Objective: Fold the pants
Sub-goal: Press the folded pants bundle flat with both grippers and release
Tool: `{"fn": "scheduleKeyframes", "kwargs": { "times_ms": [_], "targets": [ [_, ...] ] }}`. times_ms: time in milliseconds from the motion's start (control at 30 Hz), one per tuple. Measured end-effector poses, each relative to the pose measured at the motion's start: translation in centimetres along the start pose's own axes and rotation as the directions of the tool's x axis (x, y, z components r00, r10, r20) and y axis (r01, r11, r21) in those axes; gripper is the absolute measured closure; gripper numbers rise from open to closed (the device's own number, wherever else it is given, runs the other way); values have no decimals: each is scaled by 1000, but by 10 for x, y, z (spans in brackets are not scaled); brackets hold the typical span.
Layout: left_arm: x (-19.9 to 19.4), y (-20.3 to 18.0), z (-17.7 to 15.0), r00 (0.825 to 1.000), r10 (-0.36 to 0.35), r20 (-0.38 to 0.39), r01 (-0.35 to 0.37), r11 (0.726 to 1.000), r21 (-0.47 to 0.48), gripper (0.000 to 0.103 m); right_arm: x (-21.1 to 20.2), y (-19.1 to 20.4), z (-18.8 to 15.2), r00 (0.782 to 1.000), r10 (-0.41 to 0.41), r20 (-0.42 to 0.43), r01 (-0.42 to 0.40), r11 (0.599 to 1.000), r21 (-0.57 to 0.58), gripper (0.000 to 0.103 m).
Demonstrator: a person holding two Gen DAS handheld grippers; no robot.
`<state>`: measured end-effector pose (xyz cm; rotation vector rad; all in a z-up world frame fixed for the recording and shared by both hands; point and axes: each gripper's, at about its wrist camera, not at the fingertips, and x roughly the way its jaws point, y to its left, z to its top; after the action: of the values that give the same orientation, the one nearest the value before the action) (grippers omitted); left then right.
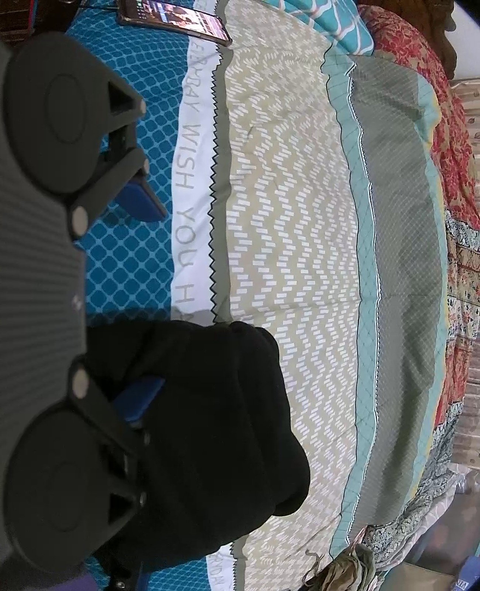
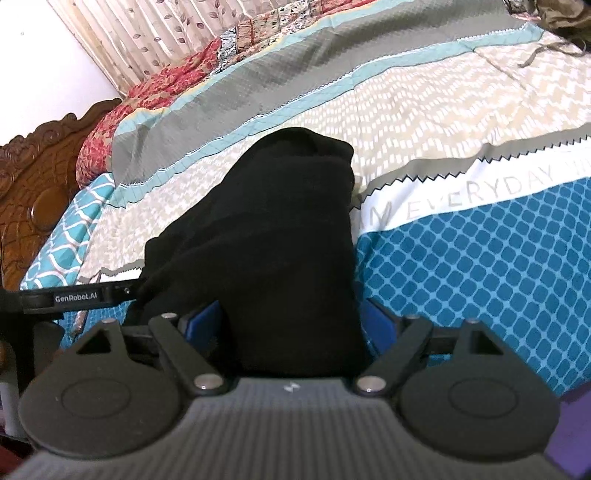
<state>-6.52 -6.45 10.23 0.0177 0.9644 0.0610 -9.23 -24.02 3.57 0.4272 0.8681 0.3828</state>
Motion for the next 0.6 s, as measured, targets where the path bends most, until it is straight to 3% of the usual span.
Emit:
{"fn": "scheduleKeyframes", "kwargs": {
  "times_ms": [600],
  "targets": [
    [0, 0, -2, 1000, 17, 9, -17, 1000, 18, 5, 0, -9, 2, 1000, 22, -15, -22, 999, 25, 18]
  ]
}}
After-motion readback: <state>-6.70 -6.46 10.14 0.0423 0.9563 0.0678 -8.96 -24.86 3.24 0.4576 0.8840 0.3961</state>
